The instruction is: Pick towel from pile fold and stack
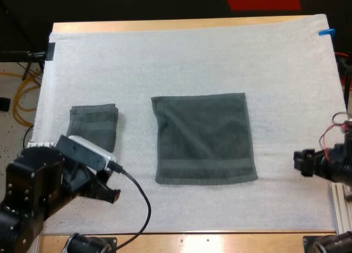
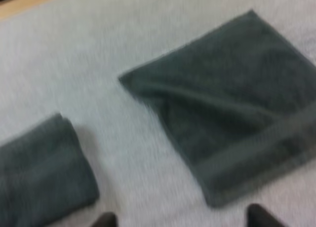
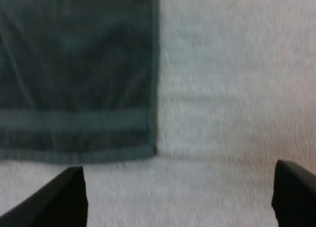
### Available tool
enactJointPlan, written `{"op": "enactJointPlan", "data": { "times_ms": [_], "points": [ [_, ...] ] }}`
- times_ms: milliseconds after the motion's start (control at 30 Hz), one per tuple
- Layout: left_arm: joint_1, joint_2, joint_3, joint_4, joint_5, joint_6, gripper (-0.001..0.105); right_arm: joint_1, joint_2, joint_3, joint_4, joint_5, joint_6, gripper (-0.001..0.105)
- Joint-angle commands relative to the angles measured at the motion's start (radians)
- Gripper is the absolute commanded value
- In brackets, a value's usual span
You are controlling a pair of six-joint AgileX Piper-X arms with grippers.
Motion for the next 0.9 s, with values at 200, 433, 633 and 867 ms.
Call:
{"op": "enactJointPlan", "data": {
  "times_ms": [200, 433, 633, 867],
  "points": [
    [0.000, -0.045, 0.172, 0.031, 0.041, -0.067, 0.066, 0.003, 0.009, 0.167, -0.048, -0.027, -0.010, 0.074],
    [0.000, -0.132, 0.361, -0.126, 0.164, -0.189, 0.066, 0.003, 0.031, 0.373, -0.234, -0.155, 0.067, 0.074],
    [0.000, -0.182, 0.487, -0.229, 0.225, -0.255, 0.066, 0.003, 0.123, 0.509, -0.454, -0.294, 0.170, 0.074],
    [0.000, -0.182, 0.580, -0.356, 0.326, -0.350, 0.066, 0.003, 0.294, 0.558, -0.661, -0.410, 0.272, 0.074]
  ]
}}
